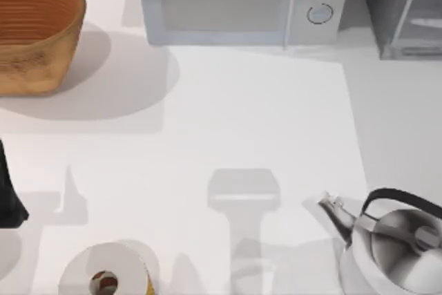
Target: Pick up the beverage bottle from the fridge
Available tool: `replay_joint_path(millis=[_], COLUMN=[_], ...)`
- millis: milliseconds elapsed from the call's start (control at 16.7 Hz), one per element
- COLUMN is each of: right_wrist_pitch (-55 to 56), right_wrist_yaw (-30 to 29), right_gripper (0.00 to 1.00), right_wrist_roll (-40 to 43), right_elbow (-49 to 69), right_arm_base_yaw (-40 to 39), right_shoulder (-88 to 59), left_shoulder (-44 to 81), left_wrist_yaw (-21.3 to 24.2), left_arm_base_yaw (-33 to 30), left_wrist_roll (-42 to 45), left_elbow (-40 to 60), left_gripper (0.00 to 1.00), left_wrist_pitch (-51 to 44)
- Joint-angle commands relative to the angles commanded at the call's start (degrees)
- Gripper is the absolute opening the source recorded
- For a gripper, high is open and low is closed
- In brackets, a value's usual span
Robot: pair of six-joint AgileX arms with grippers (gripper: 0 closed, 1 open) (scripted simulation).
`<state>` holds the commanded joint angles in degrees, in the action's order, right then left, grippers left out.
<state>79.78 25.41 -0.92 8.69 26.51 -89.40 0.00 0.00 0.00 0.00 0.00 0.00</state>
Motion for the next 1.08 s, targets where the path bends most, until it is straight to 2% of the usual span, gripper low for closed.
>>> replay_joint_path(millis=[180, 360, 780, 1080], right_wrist_pitch=[8.57, 12.70, 12.40, 6.53], right_wrist_yaw=[2.66, 3.97, 3.65, -0.30], right_gripper=[1.00, 1.00, 1.00, 1.00], right_wrist_roll=[-0.08, -0.11, 0.02, 1.05], right_elbow=[1.20, 1.83, 2.41, 14.64], right_arm_base_yaw=[2.68, 3.99, 3.62, 0.53], right_shoulder=[-9.06, -13.12, -13.82, -21.35], left_shoulder=[0.00, 0.00, 0.00, 0.00], left_wrist_yaw=[0.00, 0.00, 0.00, 0.00], left_arm_base_yaw=[0.00, 0.00, 0.00, 0.00], left_wrist_roll=[0.00, 0.00, 0.00, 0.00], left_elbow=[0.00, 0.00, 0.00, 0.00], left_gripper=[1.00, 1.00, 1.00, 1.00], left_wrist_pitch=[0.00, 0.00, 0.00, 0.00])
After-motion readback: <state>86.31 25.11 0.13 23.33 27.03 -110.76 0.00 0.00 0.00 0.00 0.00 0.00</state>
